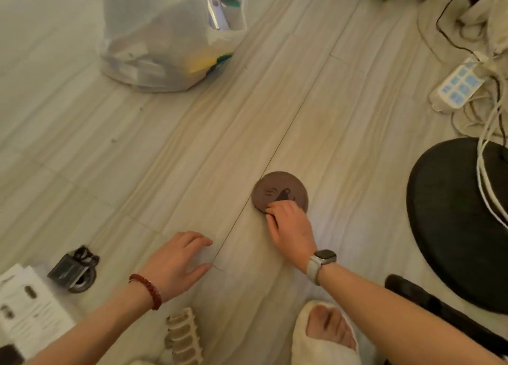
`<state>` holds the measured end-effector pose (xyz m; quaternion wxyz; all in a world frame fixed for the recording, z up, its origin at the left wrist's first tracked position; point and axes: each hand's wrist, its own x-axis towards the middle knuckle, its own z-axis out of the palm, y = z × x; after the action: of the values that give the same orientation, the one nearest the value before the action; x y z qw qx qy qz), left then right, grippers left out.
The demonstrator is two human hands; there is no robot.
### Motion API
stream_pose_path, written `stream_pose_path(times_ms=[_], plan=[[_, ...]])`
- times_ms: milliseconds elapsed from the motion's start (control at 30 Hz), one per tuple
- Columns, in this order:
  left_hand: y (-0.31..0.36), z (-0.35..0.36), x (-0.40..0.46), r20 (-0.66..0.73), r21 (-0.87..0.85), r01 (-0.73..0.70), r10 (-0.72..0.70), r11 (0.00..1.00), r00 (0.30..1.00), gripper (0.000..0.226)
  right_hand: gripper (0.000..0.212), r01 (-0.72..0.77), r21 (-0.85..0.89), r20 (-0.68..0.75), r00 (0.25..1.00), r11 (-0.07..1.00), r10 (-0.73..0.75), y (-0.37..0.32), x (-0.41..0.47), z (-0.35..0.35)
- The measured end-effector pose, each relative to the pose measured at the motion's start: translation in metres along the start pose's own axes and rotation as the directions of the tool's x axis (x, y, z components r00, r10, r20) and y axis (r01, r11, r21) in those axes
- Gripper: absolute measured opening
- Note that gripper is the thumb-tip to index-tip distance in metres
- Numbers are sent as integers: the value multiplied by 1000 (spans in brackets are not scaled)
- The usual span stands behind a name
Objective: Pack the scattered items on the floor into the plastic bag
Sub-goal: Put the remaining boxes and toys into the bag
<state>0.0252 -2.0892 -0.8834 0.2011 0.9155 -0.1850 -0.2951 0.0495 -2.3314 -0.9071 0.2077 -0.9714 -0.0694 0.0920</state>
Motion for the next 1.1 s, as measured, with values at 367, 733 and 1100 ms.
stream_pose_path(times_ms=[367,733,1100], plan=[[-17,34,-56,396,372,-447,297,814,869,80,62,114,-196,158,984,974,-83,-40,11,20],[-30,-61,-1,-207,-380,178,-271,908,940,46,23,-58,-30,296,953,998,65,-60,59,-25],[-26,-267,-18,-487,-735,-57,-467,676,738,41,28,-150,375,-280,922,915,266,-150,174,-232]])
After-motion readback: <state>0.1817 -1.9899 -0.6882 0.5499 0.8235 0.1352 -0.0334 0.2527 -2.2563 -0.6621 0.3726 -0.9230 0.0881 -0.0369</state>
